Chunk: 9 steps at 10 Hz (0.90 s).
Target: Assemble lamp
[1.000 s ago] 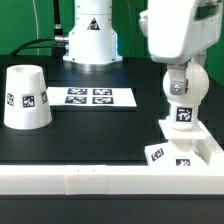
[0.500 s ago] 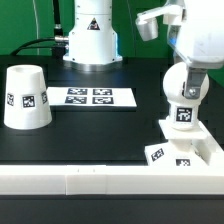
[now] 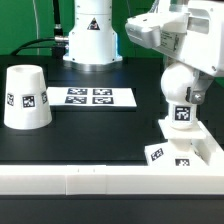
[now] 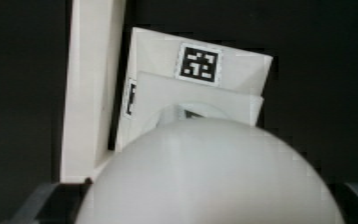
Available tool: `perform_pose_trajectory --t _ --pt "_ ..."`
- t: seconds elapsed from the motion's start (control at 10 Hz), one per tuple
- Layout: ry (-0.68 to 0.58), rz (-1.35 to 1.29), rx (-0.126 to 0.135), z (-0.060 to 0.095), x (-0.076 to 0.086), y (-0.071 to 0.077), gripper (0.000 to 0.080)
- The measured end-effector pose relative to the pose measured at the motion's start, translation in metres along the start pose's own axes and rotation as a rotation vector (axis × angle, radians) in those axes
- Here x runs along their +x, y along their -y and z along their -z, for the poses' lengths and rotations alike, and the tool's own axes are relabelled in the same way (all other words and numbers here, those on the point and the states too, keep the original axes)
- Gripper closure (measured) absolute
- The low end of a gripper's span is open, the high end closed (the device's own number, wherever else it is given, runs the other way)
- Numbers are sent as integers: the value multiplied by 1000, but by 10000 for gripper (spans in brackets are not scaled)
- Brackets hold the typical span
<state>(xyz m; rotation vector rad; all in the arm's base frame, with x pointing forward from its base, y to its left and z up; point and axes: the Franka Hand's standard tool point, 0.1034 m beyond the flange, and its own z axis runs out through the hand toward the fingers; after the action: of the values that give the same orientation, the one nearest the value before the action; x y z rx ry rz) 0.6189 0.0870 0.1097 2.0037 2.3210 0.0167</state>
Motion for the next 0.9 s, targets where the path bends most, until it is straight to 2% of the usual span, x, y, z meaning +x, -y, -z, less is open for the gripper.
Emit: perform_pose_trajectory --t 0.4,0.9 --pt "0 -22 0 0 -1 0 223" --pt "-16 -471 11 0 -2 1 223"
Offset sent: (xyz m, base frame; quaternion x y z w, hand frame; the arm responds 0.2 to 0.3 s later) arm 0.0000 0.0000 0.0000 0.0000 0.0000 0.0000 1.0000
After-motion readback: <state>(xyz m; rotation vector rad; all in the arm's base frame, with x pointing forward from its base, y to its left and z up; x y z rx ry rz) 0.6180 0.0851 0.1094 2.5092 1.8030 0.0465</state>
